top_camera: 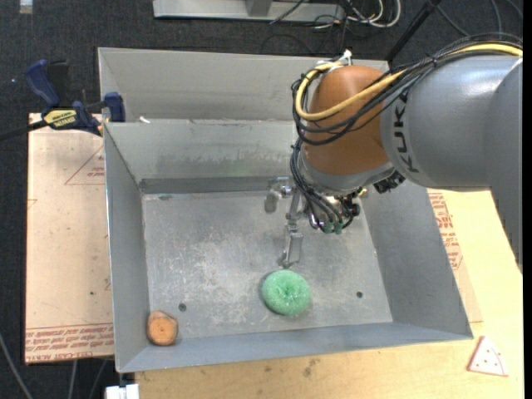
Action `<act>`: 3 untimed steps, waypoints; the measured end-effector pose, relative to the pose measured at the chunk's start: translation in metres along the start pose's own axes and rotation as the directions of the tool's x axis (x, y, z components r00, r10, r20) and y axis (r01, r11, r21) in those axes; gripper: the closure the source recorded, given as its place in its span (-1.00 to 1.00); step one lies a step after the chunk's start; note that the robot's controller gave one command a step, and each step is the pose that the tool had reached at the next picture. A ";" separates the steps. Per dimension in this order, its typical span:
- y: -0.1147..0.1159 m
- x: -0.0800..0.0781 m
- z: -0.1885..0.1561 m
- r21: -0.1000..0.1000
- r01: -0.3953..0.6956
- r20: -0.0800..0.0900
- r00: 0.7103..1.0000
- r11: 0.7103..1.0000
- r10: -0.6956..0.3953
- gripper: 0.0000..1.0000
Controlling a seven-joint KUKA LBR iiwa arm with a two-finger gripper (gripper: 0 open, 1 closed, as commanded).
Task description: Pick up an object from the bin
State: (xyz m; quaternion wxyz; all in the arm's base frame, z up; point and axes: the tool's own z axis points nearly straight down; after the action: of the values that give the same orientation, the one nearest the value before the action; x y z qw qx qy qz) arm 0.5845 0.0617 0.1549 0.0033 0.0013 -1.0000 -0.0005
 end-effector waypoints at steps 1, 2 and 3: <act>0.000 0.000 -0.002 0.000 0.000 0.001 1.000 1.000 0.000 -1.00; -0.014 0.008 -0.028 -0.001 0.080 0.000 0.997 0.997 -0.080 -1.00; 0.009 0.022 -0.036 0.003 0.125 0.019 0.992 0.992 -0.126 -1.00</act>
Offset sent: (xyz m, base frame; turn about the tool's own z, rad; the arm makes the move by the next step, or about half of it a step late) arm -0.0170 -0.0464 0.0785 -0.1986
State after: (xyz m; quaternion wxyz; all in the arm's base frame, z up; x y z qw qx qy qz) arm 0.5623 0.0707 0.1909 -0.0063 0.0642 -0.9979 0.0004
